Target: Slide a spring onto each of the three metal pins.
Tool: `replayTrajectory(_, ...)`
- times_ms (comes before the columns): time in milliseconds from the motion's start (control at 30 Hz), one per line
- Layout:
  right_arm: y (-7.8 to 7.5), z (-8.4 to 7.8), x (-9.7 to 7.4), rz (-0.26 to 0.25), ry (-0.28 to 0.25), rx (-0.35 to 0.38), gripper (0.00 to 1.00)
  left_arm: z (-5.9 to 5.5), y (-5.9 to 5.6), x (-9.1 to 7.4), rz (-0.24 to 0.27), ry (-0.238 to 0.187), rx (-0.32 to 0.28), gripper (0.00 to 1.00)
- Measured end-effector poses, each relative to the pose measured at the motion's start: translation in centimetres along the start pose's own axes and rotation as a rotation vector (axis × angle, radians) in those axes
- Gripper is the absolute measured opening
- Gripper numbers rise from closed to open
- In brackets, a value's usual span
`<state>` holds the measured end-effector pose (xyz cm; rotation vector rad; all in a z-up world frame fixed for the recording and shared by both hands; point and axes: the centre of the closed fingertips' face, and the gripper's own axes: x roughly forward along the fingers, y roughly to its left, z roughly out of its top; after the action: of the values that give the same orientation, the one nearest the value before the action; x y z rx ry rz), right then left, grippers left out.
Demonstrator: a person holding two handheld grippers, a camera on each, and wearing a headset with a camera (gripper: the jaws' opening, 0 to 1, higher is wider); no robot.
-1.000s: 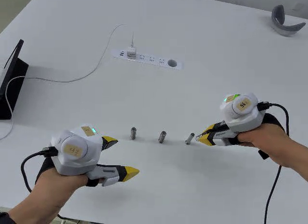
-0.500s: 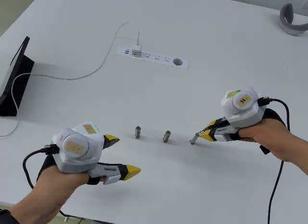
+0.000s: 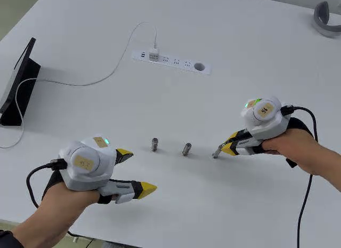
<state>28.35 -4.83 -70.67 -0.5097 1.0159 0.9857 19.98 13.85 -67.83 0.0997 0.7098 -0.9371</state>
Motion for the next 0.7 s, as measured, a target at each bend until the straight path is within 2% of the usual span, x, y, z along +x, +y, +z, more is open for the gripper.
replayTrajectory(500,0.0,0.6,1.0,0.009,0.016,-0.026,0.13,0.3,0.1,0.0,0.0,-0.004,0.001,0.62)
replayTrajectory(700,-0.1,0.3,1.8,0.019,0.026,-0.026,0.13,0.3,0.2,-0.2,0.002,-0.002,0.001,0.62)
